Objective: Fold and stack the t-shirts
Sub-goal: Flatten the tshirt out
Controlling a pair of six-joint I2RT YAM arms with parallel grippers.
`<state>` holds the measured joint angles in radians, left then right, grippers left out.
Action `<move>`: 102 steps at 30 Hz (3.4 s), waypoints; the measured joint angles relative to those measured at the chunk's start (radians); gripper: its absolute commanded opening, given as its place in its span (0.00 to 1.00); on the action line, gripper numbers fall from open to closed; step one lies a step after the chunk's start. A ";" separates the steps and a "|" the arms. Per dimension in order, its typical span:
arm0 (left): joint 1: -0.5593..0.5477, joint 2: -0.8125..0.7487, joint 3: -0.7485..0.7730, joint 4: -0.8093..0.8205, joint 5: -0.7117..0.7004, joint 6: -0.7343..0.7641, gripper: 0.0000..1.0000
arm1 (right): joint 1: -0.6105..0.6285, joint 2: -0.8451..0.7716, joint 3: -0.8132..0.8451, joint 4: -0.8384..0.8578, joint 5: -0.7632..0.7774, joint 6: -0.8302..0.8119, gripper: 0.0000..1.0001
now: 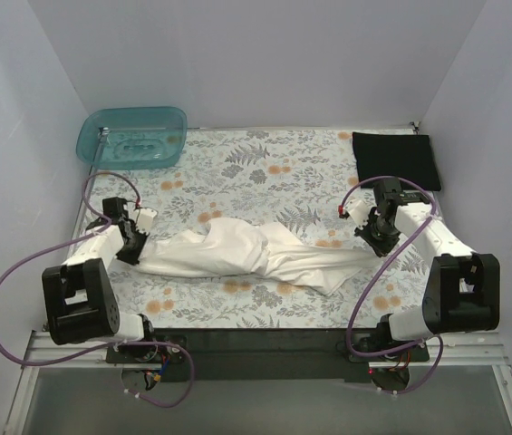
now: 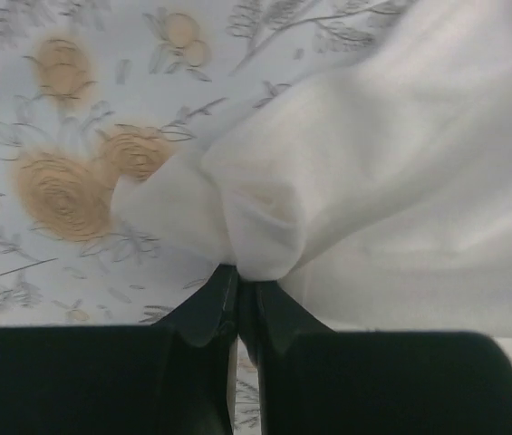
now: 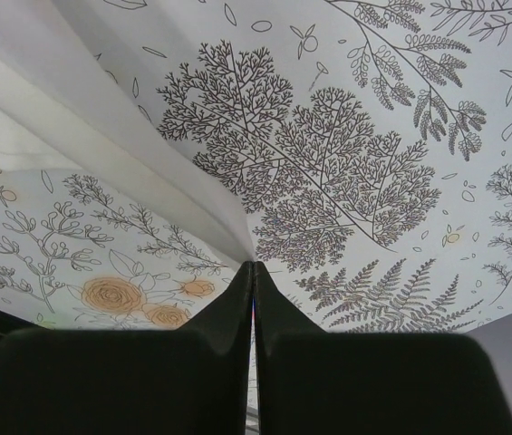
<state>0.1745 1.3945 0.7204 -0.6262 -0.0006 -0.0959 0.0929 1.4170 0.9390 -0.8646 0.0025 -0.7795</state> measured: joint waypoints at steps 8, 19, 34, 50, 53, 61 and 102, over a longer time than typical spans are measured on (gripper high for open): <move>0.115 0.054 0.213 -0.163 0.246 0.056 0.66 | 0.000 0.000 -0.006 -0.002 0.005 -0.014 0.01; -0.385 0.203 0.467 -0.016 0.486 -0.166 0.68 | -0.001 0.000 -0.006 -0.009 0.003 -0.010 0.01; -0.339 0.495 0.676 -0.037 0.461 -0.234 0.00 | -0.001 0.073 0.051 -0.027 0.002 -0.001 0.01; -0.195 -0.420 -0.115 -0.373 0.455 0.639 0.51 | -0.009 0.080 0.035 -0.026 -0.007 -0.006 0.01; -0.190 -0.317 -0.071 -0.452 0.449 0.643 0.54 | -0.009 0.080 0.033 -0.027 -0.014 -0.006 0.01; -0.192 0.003 0.364 -0.382 0.602 0.327 0.56 | -0.009 0.099 0.033 -0.027 -0.040 -0.006 0.01; -0.382 0.728 0.864 -0.331 0.669 -0.477 0.28 | -0.009 0.101 0.048 -0.028 -0.058 0.014 0.01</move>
<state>-0.2073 2.1227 1.5848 -0.9569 0.6689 -0.5728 0.0841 1.5185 0.9874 -0.8928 -0.0551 -0.7658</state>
